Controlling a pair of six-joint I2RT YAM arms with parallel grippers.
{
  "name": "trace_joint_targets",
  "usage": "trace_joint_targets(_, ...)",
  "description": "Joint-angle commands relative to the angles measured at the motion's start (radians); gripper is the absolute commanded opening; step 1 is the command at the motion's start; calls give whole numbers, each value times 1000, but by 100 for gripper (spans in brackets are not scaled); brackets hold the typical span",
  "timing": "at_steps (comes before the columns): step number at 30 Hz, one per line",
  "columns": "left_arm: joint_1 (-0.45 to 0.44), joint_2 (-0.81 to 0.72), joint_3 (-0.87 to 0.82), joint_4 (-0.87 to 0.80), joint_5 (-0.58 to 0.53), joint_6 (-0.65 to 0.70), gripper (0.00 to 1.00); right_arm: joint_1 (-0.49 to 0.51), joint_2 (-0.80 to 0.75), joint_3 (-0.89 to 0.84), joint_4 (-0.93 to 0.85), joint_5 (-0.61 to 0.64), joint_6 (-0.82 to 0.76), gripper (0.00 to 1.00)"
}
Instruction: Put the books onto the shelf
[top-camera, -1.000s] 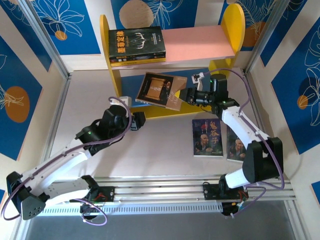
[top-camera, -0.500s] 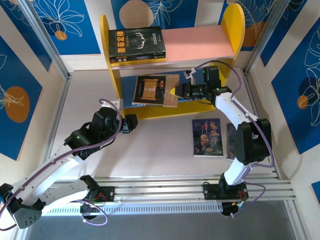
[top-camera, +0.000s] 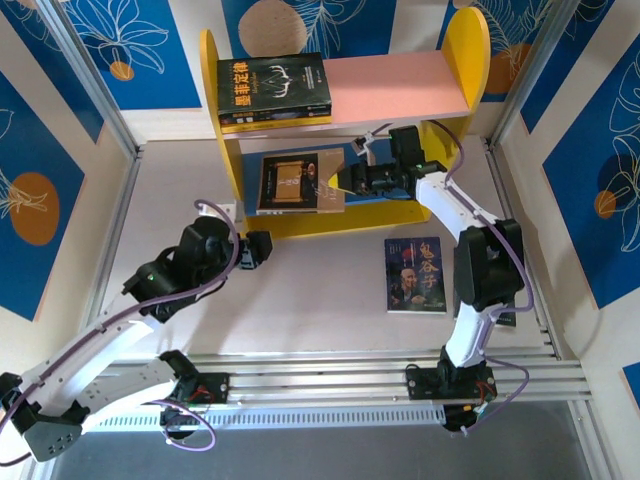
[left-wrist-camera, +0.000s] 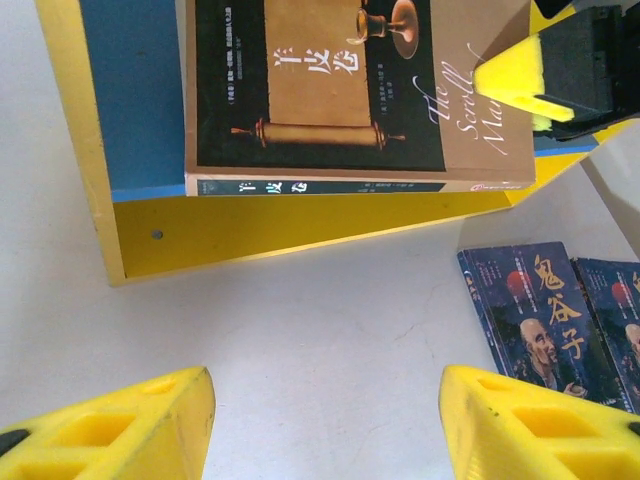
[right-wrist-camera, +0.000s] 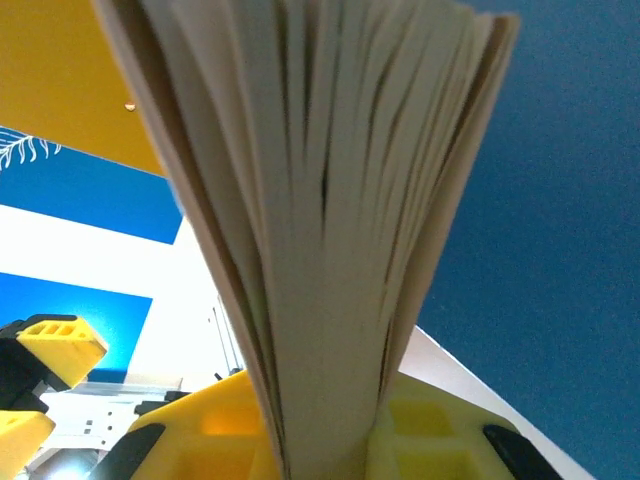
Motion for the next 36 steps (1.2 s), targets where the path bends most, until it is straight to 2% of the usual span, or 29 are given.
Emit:
trace_joint_targets(1, 15, -24, 2, -32, -10, 21, 62, 14, 21, 72, -22, -54, -37, 8)
trace_joint_targets(22, 23, -46, 11, -64, -12, 29, 63, 69, 173, 275, -139, -10, -69, 10)
trace_joint_targets(36, 28, -47, 12, -71, -13, 32, 64, 92, 225, 348, -219, 76, -105, 25)
